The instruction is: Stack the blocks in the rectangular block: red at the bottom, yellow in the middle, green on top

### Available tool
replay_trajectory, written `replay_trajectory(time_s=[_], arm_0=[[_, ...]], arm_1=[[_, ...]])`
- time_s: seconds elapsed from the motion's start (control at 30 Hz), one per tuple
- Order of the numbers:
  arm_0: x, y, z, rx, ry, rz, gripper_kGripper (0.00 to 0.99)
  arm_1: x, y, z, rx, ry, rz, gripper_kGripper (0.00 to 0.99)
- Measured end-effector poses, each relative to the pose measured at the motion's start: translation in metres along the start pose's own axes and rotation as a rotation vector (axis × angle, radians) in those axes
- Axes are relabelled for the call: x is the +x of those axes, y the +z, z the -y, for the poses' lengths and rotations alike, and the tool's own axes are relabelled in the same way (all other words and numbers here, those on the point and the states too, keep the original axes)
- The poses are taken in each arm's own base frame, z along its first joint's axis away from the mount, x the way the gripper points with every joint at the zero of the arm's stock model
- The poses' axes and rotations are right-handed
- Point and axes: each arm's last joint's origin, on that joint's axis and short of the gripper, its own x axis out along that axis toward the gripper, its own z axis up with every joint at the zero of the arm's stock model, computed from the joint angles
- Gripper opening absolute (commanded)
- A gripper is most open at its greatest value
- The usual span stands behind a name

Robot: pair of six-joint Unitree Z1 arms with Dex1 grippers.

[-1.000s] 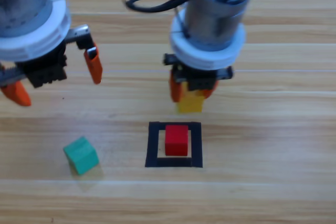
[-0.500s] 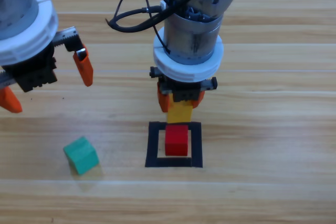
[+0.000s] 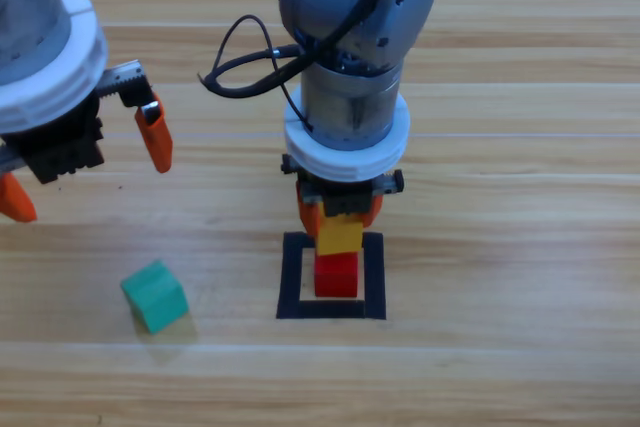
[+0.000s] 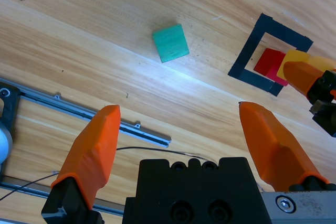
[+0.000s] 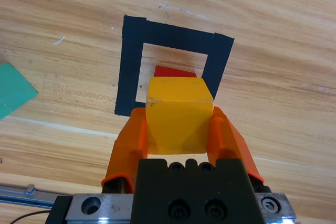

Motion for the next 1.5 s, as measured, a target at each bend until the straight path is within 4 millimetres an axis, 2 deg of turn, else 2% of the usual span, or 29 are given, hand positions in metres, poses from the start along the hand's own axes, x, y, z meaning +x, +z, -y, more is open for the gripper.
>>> replay_trajectory(time_s=[0.27, 0.53, 1.3, 1.33, 1.4, 1.43, 1.47, 1.5], arm_0=[[-0.002, 0.000, -0.002, -0.001, -0.006, 0.001, 0.969], [-0.012, 0.001, -0.009, -0.007, -0.036, 0.006, 0.969], [-0.010, 0.000, -0.009, -0.006, -0.037, 0.000, 0.968], [-0.010, 0.000, -0.010, -0.005, -0.036, 0.000, 0.968], [-0.008, -0.001, -0.010, -0.004, -0.032, -0.001, 0.968], [-0.008, -0.001, -0.010, -0.004, -0.030, -0.002, 0.968], [-0.008, -0.001, -0.010, -0.004, -0.029, -0.002, 0.968], [-0.008, -0.001, -0.010, -0.004, -0.029, -0.002, 0.968]], arm_1=[[-0.001, 0.001, -0.001, 0.003, 0.005, 0.004, 0.318], [0.007, 0.001, -0.001, 0.007, -0.010, -0.010, 0.318], [0.006, -0.008, -0.006, 0.008, -0.025, -0.025, 0.322], [0.006, -0.008, -0.006, 0.007, -0.025, -0.025, 0.350], [0.006, -0.009, -0.006, 0.006, -0.025, -0.025, 0.696], [0.006, -0.009, -0.006, 0.006, -0.025, -0.025, 0.902], [0.006, -0.009, -0.006, 0.006, -0.025, -0.025, 0.983], [0.006, -0.009, -0.006, 0.006, -0.025, -0.025, 0.990]])
